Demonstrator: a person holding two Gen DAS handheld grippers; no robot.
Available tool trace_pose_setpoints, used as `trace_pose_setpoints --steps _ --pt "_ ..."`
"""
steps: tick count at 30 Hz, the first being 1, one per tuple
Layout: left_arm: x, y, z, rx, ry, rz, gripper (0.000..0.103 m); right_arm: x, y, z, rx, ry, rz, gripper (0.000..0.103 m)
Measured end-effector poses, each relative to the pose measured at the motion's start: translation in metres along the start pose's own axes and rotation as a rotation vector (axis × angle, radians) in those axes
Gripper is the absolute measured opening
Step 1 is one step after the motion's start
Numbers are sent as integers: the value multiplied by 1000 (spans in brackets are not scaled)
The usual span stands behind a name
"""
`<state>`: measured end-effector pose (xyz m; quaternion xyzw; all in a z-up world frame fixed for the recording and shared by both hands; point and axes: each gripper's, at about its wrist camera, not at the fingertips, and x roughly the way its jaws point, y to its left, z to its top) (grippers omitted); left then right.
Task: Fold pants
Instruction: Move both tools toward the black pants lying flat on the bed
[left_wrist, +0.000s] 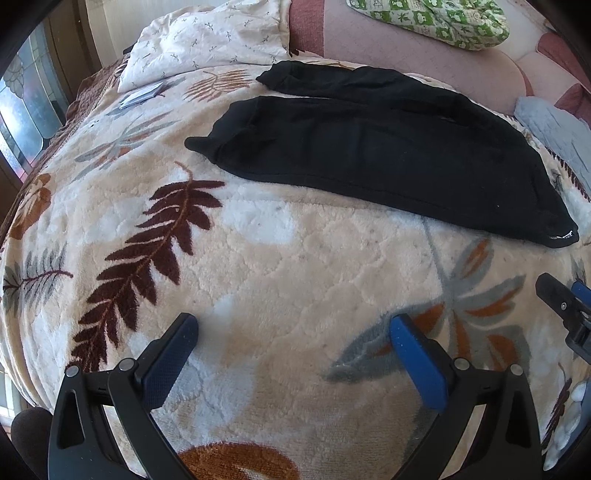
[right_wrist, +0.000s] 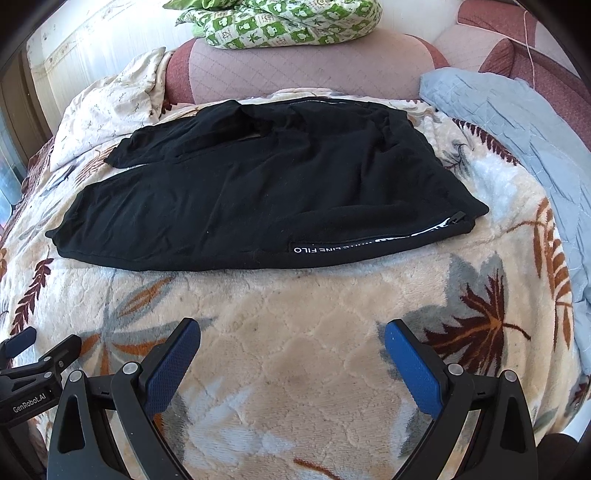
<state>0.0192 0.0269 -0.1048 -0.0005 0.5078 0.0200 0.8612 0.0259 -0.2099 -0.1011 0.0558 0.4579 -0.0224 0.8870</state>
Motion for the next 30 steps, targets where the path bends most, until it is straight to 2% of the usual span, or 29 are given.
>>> trace_pose_setpoints --steps 8,17,30 --pt "2 -4 1 30 4 9 103 -2 0 -1 0 -2 -2 102" --pt "-5 0 1 24 35 -15 103 -20 1 -3 -8 -35 -4 102" --pt "-52 5 0 -10 -56 -23 103 -44 1 -8 -11 -76 1 102"
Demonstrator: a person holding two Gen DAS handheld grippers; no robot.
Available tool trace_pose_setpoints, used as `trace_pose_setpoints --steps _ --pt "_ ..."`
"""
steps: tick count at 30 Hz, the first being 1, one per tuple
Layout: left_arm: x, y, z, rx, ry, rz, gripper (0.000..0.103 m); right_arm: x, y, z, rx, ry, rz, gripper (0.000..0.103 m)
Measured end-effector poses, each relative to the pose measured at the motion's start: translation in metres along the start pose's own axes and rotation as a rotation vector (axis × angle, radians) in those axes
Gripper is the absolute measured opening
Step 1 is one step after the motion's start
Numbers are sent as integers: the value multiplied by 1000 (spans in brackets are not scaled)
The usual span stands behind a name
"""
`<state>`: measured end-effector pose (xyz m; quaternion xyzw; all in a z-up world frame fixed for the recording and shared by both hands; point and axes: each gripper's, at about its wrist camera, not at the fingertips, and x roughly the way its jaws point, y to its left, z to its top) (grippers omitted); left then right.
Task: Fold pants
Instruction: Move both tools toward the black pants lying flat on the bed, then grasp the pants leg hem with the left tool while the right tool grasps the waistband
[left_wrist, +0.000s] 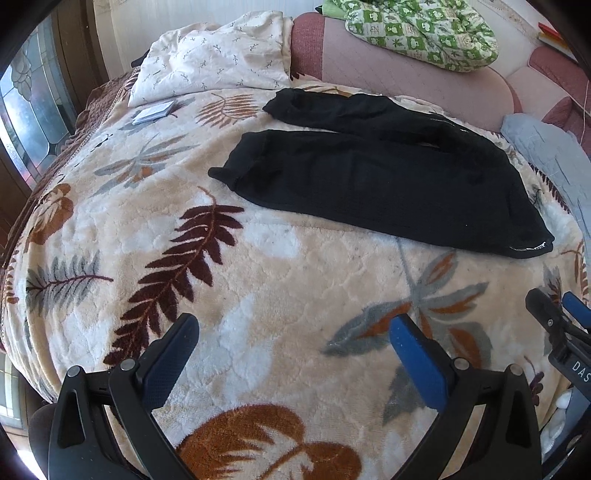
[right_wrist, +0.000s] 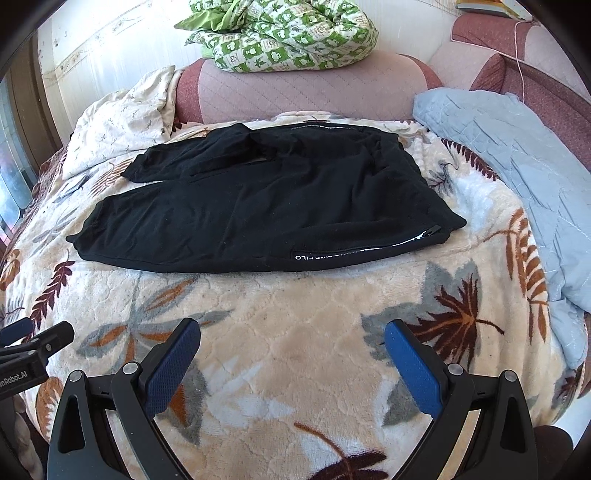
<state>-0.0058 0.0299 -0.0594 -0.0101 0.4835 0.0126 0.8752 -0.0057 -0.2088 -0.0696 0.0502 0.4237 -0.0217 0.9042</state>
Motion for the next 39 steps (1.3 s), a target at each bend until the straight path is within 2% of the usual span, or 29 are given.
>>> trace_pose_setpoints --steps 8,13,15,17,20,22,25,29,32,35,37,39 --pt "-10 -2 -1 0 -22 -3 103 -4 -3 -4 6 0 -2 102" --pt "-6 9 3 -33 -2 -43 101 0 -9 -6 20 10 -5 102" --pt "-2 17 9 -57 12 -72 97 2 -14 -6 29 15 -9 102" --pt "4 27 16 -74 21 -90 84 4 -21 -5 42 22 -17 102" --pt "17 42 32 -86 32 -84 72 8 -32 -1 67 28 -26 102" --pt "27 53 43 -104 42 -76 72 10 -43 4 96 33 -19 102" --pt "45 71 59 -143 72 -80 72 16 -71 14 194 42 31 102" --pt "64 89 74 -187 89 -105 72 29 -127 24 413 51 131 102" --pt "78 94 83 -200 89 -121 72 41 -165 26 555 54 153 101" --pt "84 93 92 -180 59 -128 72 51 -181 32 609 41 163 98" --pt "90 92 97 -173 57 -154 72 59 -186 38 617 26 184 91" --pt "95 92 100 -183 53 -169 72 68 -187 44 613 27 180 89"
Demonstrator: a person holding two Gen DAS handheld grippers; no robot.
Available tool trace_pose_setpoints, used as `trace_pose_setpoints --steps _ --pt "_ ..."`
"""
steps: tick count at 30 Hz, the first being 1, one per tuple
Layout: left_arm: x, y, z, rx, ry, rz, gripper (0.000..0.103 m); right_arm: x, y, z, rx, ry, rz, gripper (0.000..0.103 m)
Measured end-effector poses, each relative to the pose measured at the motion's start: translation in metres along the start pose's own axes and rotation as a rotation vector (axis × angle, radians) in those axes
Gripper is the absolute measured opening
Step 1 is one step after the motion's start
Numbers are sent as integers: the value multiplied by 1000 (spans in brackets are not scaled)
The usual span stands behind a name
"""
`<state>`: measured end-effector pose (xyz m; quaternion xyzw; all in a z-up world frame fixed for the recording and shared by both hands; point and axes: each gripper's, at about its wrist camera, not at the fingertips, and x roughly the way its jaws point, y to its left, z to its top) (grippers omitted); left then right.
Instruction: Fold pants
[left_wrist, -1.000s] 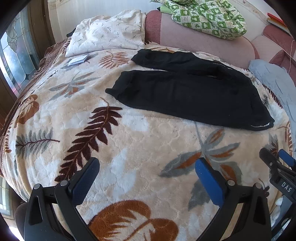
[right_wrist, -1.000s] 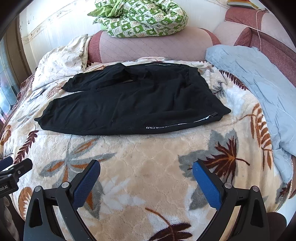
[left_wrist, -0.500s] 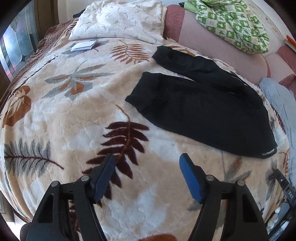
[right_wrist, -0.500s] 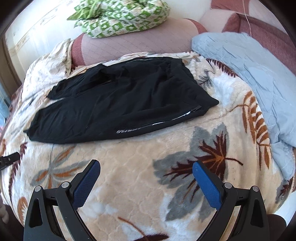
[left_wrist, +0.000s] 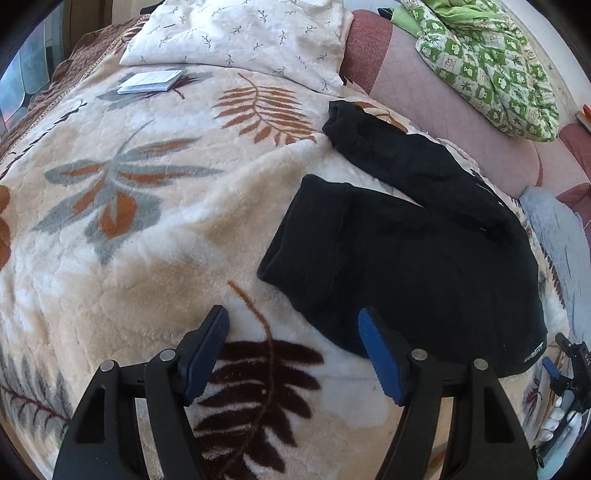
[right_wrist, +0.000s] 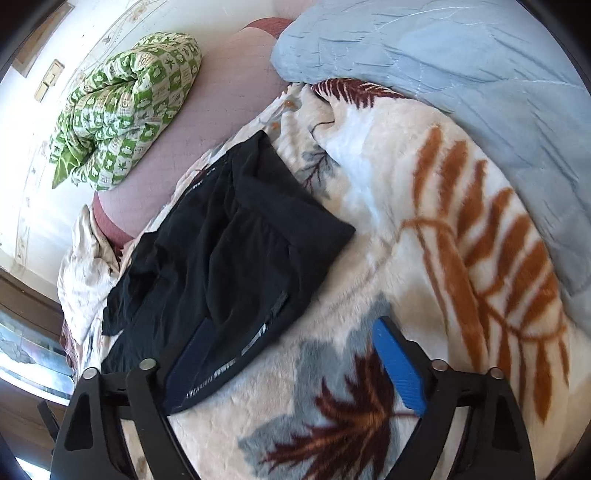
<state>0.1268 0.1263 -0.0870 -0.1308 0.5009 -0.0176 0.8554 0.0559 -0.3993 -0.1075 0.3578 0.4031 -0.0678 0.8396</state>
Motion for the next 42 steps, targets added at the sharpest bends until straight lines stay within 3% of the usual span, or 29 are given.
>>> trace_pose_setpoints --steps 5,9,11,12,13,14,15,18,27,36,42 --pt "4 1 3 -6 -20 -43 76 21 6 13 -13 -4 -68 90" --pt "8 -4 8 11 -24 -43 76 31 14 25 -32 -9 -69 89" --pt "12 -10 12 34 -23 -26 74 37 20 27 -52 -4 -75 81" --pt "14 -15 14 52 -28 -13 66 41 22 27 -57 5 -86 75" --pt "16 -21 16 77 -30 20 30 44 23 26 -58 13 -91 58" --pt "20 -26 17 92 -19 43 15 48 23 26 -58 24 -99 45" --pt "22 -28 18 89 -6 39 15 49 20 26 -49 32 -112 23" --pt "17 -29 18 75 -11 60 13 39 7 25 13 31 -41 16" --pt "-28 -26 -6 37 -23 45 13 -24 2 2 3 -8 21 12" --pt "-71 -24 -63 14 -15 0 13 -78 -32 -35 13 -1 7 12" --pt "-86 -33 -104 97 -29 28 18 -88 -58 -43 46 31 25 14"
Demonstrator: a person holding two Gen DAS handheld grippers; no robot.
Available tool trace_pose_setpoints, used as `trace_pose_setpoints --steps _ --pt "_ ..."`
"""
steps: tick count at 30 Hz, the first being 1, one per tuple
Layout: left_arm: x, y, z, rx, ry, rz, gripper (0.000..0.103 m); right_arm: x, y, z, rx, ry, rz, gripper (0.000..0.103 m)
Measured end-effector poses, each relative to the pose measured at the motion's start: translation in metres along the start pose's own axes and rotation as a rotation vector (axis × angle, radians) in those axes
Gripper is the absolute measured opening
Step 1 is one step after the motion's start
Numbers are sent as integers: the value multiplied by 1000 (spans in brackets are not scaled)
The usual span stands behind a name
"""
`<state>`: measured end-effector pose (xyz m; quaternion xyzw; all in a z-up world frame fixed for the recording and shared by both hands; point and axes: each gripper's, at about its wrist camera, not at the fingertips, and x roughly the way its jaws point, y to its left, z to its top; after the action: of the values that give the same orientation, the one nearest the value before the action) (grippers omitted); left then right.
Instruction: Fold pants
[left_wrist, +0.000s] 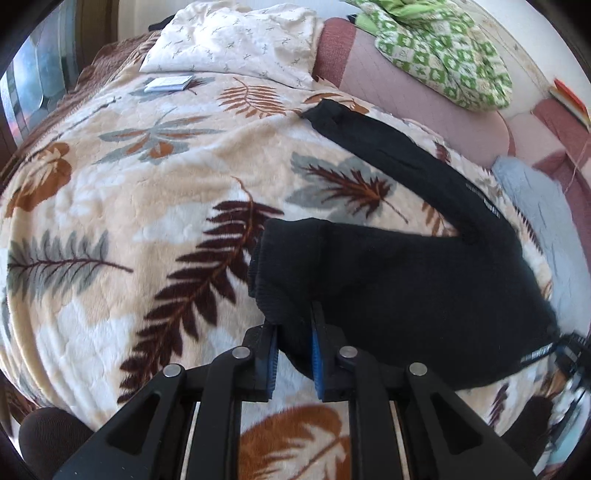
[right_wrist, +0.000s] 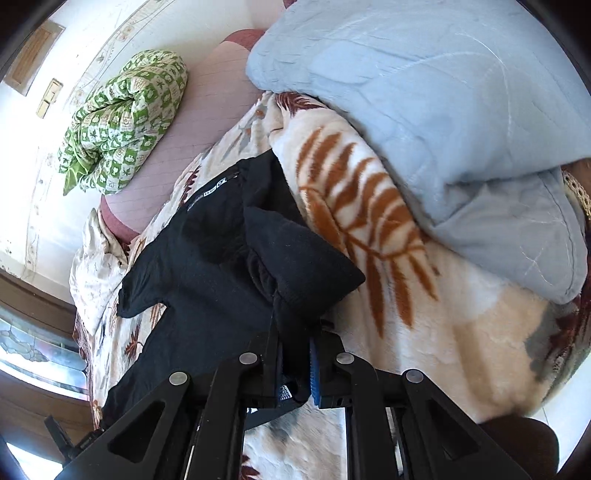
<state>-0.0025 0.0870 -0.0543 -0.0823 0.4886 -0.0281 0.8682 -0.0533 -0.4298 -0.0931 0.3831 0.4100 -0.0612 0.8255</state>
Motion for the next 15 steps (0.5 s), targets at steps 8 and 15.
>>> trace_pose_setpoints --steps 8,15 --pt "-23 13 3 43 -42 -9 34 -18 -4 8 -6 -105 -147 50" --pt "-1 8 80 10 -84 -40 48 -29 37 15 -81 -225 -113 57"
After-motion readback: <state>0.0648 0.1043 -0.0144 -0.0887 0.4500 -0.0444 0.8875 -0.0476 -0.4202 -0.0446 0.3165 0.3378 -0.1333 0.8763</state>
